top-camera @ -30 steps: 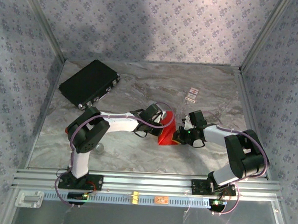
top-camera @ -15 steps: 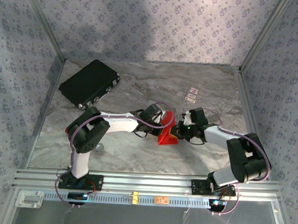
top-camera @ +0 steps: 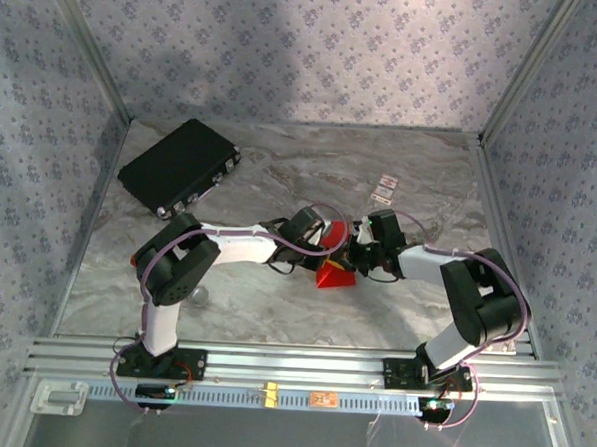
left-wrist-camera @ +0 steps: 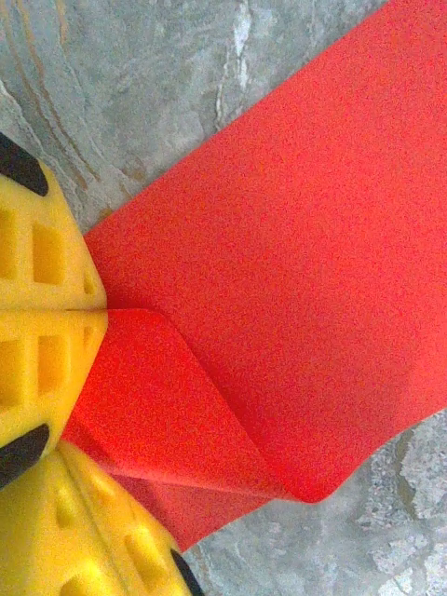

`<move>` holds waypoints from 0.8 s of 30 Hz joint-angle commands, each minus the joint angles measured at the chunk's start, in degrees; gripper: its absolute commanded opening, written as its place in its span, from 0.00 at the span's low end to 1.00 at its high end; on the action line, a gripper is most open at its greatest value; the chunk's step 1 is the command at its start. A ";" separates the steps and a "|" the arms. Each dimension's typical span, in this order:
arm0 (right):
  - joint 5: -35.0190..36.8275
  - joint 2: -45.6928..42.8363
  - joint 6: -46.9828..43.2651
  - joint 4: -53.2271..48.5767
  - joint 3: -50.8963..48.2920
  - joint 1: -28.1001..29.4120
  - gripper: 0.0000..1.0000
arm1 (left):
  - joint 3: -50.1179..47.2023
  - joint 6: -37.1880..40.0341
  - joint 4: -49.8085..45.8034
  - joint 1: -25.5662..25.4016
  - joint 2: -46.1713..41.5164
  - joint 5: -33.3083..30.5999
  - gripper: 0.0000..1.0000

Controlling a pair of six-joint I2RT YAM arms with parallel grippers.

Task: Fold a paper plane with a square sheet of paper (pick it up from the middle)
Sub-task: Fold the triangle a second time at the center of the table.

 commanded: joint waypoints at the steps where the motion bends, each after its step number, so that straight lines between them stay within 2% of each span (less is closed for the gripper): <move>1: 1.23 2.41 -0.18 1.60 -0.64 0.13 0.00 | -0.95 0.22 -1.66 -0.37 0.46 1.15 0.00; 13: 0.87 3.97 -0.43 5.66 -5.63 -1.92 0.00 | -1.10 0.57 -2.01 -0.37 1.01 1.94 0.00; 18: 0.49 0.53 -1.28 2.26 -1.99 -2.47 0.00 | -0.97 0.57 -2.28 -0.37 0.96 2.03 0.00; 24: 1.70 2.70 -3.64 -1.44 1.85 -3.60 0.00 | -0.90 0.67 -2.72 -0.38 0.83 1.81 0.00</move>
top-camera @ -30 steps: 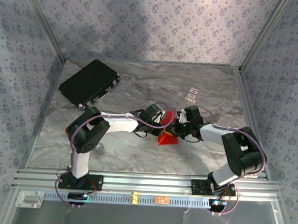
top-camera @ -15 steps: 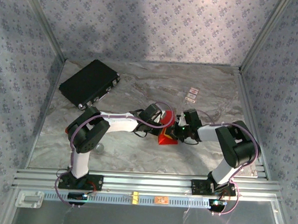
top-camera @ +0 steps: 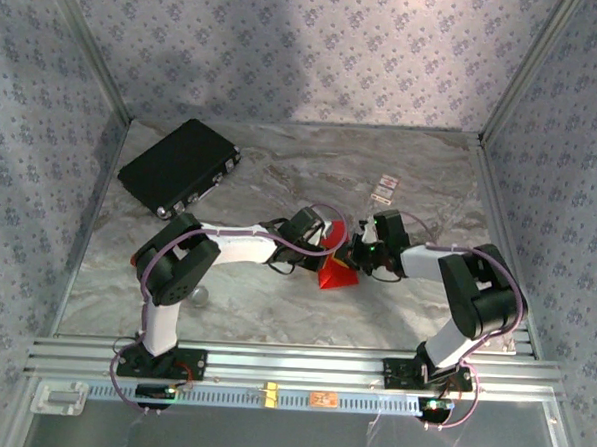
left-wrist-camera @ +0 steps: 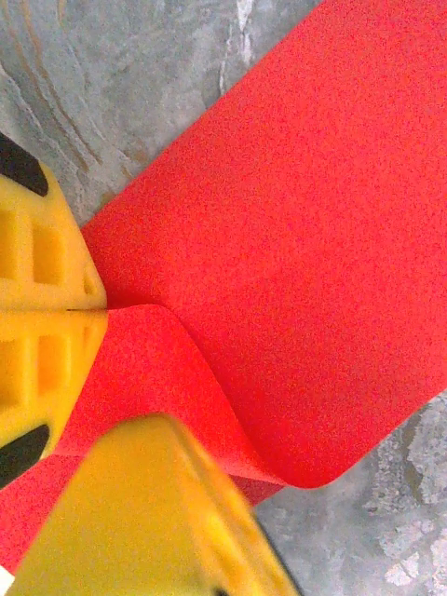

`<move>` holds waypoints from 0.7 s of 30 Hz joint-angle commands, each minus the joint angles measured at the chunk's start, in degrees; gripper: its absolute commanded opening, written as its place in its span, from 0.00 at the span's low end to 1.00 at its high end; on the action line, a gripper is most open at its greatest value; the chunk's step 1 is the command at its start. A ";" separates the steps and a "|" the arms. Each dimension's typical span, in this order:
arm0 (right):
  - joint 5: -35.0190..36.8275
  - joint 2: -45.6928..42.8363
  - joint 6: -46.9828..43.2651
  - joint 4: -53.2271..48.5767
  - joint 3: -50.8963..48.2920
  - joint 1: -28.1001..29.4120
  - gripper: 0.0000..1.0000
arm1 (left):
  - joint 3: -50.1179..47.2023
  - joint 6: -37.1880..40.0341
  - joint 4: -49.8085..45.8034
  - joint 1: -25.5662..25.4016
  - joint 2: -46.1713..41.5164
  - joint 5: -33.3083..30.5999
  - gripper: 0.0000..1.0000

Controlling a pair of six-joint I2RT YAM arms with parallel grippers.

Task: Fold a paper plane with a square sheet of paper (pick it up from the middle)
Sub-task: Fold the triangle a second time at the center of the table.

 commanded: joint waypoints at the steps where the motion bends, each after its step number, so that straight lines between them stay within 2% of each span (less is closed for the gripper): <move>1: 1.86 1.43 -2.57 -4.10 1.96 -0.62 0.00 | -0.82 0.62 -2.95 -0.46 0.83 0.40 0.00; 8: 7.52 3.78 -3.23 -5.82 -1.10 -1.14 0.00 | -0.84 0.62 -3.04 -0.46 0.82 0.17 0.00; 11: 6.78 4.21 -3.10 -5.64 -1.54 -1.92 0.00 | -0.76 0.79 -3.27 -0.47 0.92 0.19 0.00; 16: 2.36 -0.06 -1.25 -5.88 0.23 -3.53 0.00 | -0.84 1.06 -3.57 -0.28 0.91 0.16 0.00; 21: 3.87 -0.51 -5.03 -10.85 4.29 -4.91 0.00 | -0.49 1.23 -3.66 -0.15 1.01 0.31 0.00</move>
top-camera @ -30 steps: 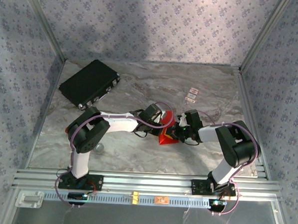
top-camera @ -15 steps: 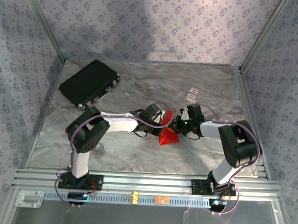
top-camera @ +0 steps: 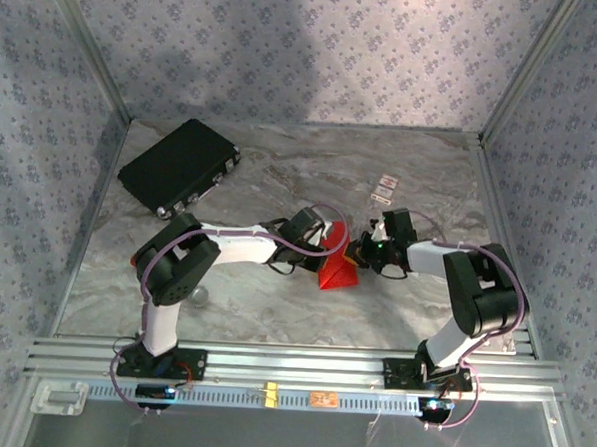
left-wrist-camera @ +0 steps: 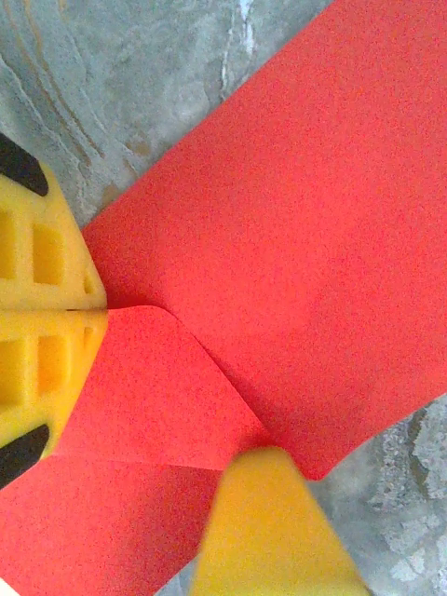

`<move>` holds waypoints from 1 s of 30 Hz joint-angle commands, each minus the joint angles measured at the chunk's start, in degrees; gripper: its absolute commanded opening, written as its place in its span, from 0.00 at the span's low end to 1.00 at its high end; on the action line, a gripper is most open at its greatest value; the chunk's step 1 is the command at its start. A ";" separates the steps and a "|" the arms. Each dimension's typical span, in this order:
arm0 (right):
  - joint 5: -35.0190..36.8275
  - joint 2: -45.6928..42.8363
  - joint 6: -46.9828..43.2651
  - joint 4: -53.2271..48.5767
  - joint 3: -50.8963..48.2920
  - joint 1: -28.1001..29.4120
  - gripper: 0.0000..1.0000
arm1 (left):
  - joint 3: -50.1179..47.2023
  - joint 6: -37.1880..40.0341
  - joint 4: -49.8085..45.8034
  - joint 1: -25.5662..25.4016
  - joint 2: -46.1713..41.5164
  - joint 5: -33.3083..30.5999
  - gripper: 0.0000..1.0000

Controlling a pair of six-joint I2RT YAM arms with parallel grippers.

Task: Fold a paper plane with a square sheet of paper (pick it up from the middle)
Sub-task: Fold the triangle a second time at the center of the table.

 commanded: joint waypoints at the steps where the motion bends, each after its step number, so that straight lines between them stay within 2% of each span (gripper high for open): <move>1: 0.28 0.32 -2.62 -3.38 2.57 -0.80 0.00 | -0.39 1.05 -3.68 -0.20 0.94 0.18 0.00; 6: 1.06 4.70 -0.72 0.36 0.39 -0.92 0.00 | -0.44 1.23 -3.85 -0.19 1.07 0.17 0.00; 10: 9.55 3.18 1.19 -0.49 -2.95 -1.43 0.00 | -0.88 1.17 -3.78 -0.20 0.75 0.16 0.00; 13: 7.06 0.59 2.71 5.05 -5.11 -2.87 0.00 | -1.09 1.22 -3.86 -0.13 0.65 0.09 0.00; 18: 5.68 -4.72 -0.25 1.30 -2.20 -2.98 0.00 | -0.93 1.31 -4.04 -0.14 0.70 0.16 0.00; 21: 2.43 -7.14 -1.47 0.21 -1.28 -2.47 0.00 | -0.82 1.33 -3.97 -0.19 0.74 0.28 0.00; 24: 0.09 -7.22 -1.11 -0.36 -0.93 -0.60 0.00 | -0.58 1.41 -4.00 -0.24 0.92 0.37 0.00; 30: 1.33 -5.19 0.99 0.86 -2.13 3.67 0.00 | -0.48 1.41 -3.94 -0.26 0.92 0.39 0.00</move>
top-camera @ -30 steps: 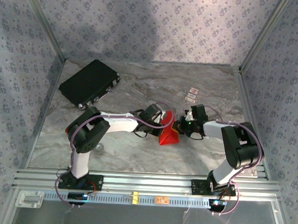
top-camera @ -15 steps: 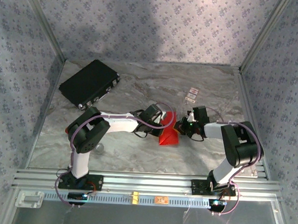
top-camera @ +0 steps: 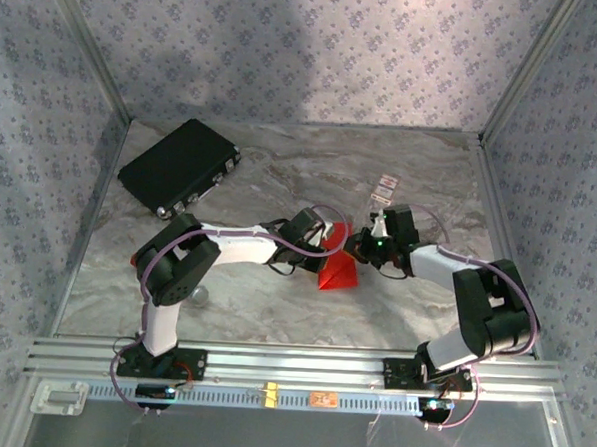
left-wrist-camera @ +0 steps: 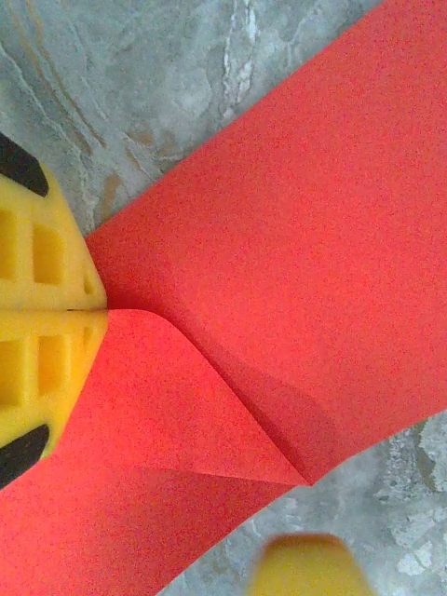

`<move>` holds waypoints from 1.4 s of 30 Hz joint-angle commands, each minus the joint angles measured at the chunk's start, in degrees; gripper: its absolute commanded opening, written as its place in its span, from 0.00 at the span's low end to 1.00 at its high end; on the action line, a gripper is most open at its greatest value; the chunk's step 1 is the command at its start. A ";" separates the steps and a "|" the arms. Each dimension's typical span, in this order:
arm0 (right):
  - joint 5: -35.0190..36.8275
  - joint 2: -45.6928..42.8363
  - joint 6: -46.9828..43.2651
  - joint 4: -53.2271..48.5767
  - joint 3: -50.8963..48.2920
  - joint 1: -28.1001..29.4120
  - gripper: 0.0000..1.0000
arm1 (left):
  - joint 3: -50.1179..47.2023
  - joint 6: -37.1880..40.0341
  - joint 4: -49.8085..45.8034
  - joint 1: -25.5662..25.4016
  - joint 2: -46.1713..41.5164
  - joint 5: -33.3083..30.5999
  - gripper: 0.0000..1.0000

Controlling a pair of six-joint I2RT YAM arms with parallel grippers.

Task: Fold a paper plane with a square sheet of paper (pick it up from the middle)
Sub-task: Fold the triangle a second time at the center of the table.

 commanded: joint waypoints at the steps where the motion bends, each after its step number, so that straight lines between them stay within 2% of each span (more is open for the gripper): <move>1: -1.04 1.80 1.19 0.18 -0.72 1.48 0.00 | -0.42 1.10 -3.96 -0.08 0.91 0.25 0.00; 9: -1.96 6.32 1.85 3.34 -3.34 1.60 0.00 | -0.16 0.84 -3.58 -0.08 1.16 0.33 0.00; 14: 0.29 8.81 0.18 1.22 -3.98 1.40 0.00 | -0.04 0.47 -3.99 -0.08 0.48 -0.28 0.01; 18: 1.13 8.63 -0.12 0.88 -4.46 1.17 0.00 | 0.06 -0.80 -4.24 0.01 -1.88 -1.36 0.10; 25: 1.05 9.18 0.24 1.01 -4.28 1.13 0.00 | 1.67 -3.61 -6.75 0.01 -6.56 -4.37 0.33; 27: 1.12 9.13 0.23 0.94 -4.20 1.09 0.00 | 1.71 -4.80 -8.29 0.00 -7.93 -5.95 0.35; 30: 1.12 9.00 0.25 0.79 -4.18 1.05 0.00 | 1.45 -6.72 -8.96 0.00 -9.84 -4.74 0.29; 35: 1.20 8.77 0.25 0.45 -4.11 0.94 0.00 | 1.31 -11.46 -6.09 -0.21 -9.20 6.58 0.08; 39: 1.21 8.76 0.06 0.08 -3.93 0.91 0.00 | 1.60 -16.22 -2.01 -1.04 -6.08 14.66 0.04; 42: 1.24 8.60 0.00 -0.08 -4.03 0.87 0.00 | 2.18 -17.21 -1.45 -2.01 -4.17 15.64 0.04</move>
